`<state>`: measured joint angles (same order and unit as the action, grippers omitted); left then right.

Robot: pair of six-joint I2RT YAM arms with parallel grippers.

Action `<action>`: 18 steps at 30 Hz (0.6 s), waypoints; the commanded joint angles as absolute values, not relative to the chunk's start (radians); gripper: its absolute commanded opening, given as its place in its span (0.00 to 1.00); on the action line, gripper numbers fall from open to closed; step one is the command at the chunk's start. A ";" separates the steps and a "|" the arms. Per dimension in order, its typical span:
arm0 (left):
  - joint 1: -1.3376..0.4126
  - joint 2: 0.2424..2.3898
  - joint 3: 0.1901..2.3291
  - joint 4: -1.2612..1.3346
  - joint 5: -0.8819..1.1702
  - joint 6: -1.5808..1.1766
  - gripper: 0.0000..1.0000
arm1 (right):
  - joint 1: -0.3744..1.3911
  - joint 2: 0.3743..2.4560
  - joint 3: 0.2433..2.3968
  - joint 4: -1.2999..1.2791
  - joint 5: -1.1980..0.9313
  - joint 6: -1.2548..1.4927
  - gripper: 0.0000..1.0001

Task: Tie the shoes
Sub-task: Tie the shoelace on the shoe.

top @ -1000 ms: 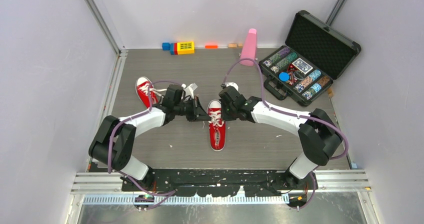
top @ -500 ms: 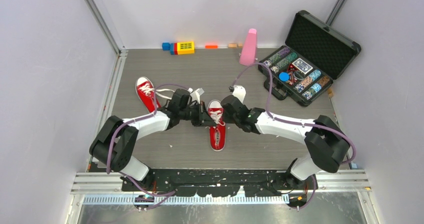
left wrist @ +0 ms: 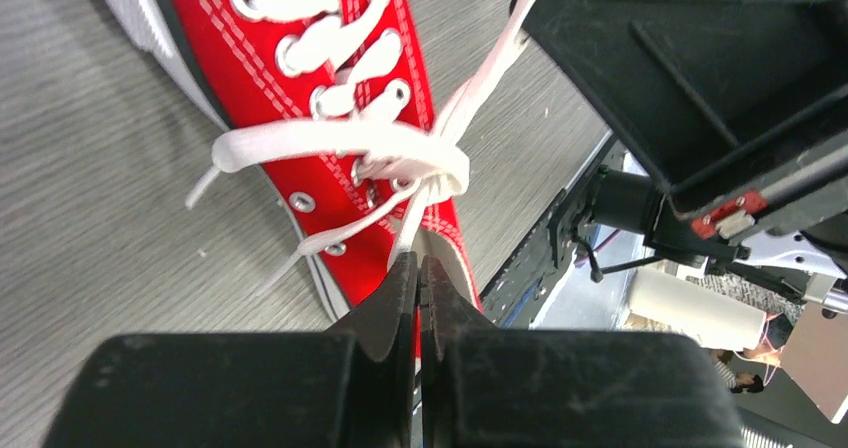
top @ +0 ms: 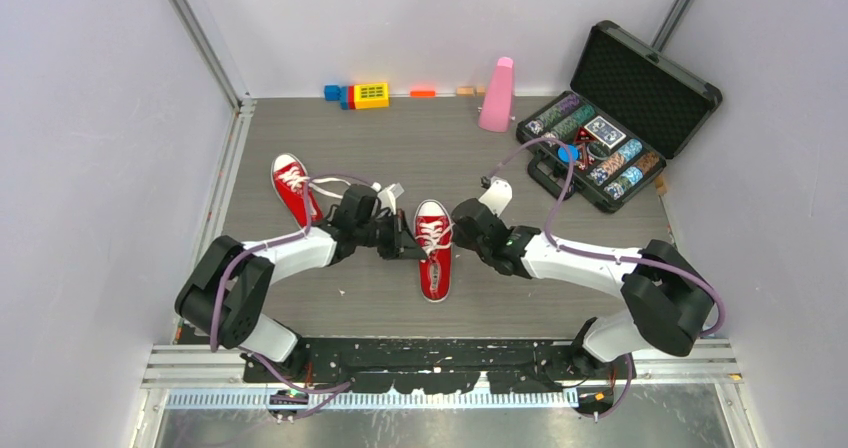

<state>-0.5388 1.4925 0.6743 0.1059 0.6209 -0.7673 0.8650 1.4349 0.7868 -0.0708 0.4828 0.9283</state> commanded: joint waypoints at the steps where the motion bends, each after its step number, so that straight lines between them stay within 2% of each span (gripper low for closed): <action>1: -0.538 1.460 0.645 0.071 0.613 -0.725 0.00 | 0.865 1.394 0.761 -0.037 0.599 1.025 0.00; 8: -0.538 1.474 0.638 0.058 0.606 -0.710 0.00 | 0.864 1.378 0.722 -0.049 0.648 1.114 0.00; 18: -0.538 1.472 0.660 -0.084 0.495 -0.631 0.00 | 0.837 1.393 0.724 -0.119 0.666 1.143 0.00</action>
